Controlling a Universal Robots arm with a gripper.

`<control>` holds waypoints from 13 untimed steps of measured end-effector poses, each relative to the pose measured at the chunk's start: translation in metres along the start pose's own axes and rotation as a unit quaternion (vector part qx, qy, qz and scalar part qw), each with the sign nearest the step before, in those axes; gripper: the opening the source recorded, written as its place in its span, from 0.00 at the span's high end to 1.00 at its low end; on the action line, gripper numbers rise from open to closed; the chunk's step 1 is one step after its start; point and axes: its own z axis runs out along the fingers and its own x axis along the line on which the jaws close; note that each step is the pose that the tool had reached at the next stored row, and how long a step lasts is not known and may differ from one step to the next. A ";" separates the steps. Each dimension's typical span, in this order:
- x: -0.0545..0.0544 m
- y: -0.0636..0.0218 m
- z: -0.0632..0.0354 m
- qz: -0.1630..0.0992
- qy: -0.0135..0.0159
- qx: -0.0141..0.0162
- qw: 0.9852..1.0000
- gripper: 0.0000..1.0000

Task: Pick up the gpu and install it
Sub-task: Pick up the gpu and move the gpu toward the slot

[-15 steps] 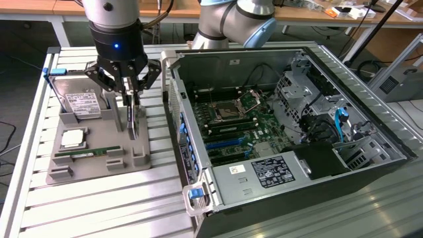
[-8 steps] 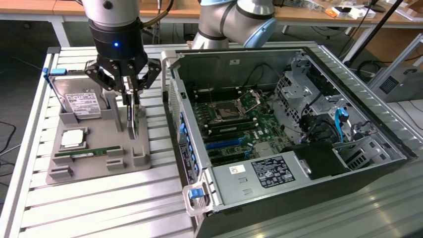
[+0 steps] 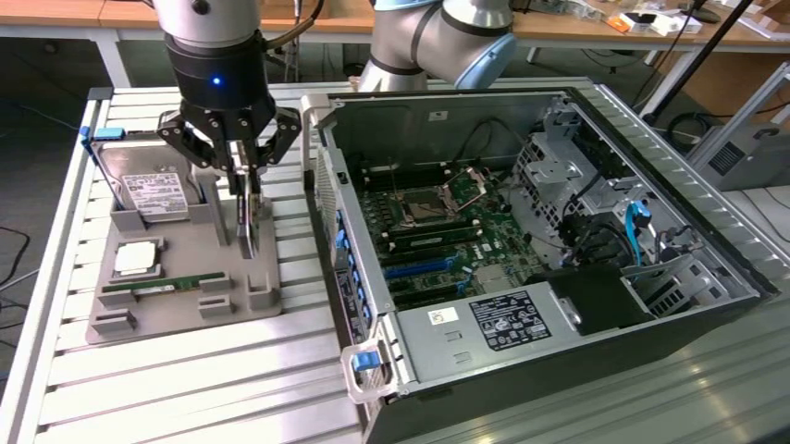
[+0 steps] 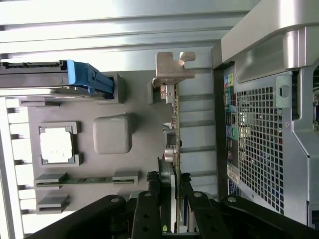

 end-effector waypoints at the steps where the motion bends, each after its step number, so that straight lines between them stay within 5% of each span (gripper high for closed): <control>1: 0.000 0.0000 -0.0003 0.000 0.000 0.000 1.000 0.73; 13: 0.000 -0.0001 -0.0045 0.000 0.000 0.000 1.000 0.73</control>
